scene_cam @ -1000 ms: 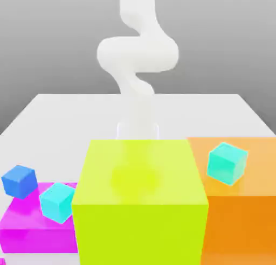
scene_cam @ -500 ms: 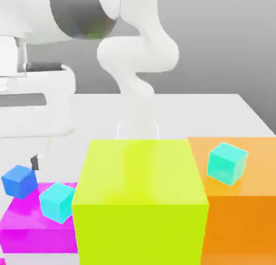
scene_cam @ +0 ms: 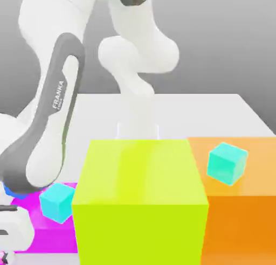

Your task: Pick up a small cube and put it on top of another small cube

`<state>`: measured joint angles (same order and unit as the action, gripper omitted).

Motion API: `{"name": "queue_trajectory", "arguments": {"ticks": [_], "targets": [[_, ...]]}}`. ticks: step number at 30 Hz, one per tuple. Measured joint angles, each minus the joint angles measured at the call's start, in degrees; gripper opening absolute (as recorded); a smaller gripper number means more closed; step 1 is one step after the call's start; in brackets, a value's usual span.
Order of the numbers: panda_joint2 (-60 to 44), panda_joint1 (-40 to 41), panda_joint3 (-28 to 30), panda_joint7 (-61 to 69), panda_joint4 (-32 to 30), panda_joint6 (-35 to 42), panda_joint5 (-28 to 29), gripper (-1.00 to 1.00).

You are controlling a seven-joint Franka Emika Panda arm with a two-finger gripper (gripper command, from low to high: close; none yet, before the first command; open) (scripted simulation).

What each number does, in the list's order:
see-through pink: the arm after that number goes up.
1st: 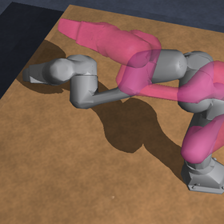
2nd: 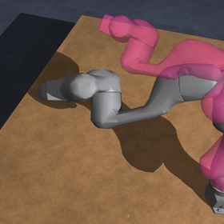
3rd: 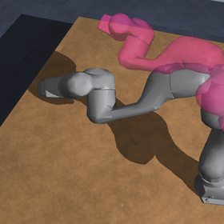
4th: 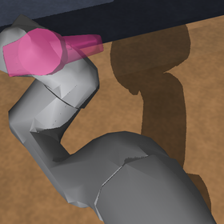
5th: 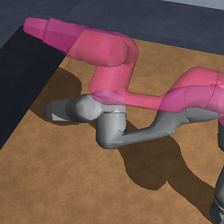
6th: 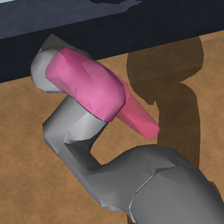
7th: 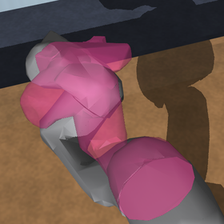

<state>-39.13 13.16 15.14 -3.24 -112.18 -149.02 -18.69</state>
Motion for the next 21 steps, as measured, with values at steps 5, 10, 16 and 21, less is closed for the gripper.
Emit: {"name": "queue_trajectory", "arguments": {"ticks": [5,10,16,21], "targets": [[0.0,0.0,0.0,0.1,0.0,0.1,-0.1,-1.00],[5.1,-1.5,2.0,-1.2,-1.4,3.8,1.8,-1.00],[18.0,-5.1,4.4,6.7,-8.8,7.2,11.8,-1.00],[28.4,-6.3,4.3,16.8,-15.6,9.3,19.0,-1.00]]}}
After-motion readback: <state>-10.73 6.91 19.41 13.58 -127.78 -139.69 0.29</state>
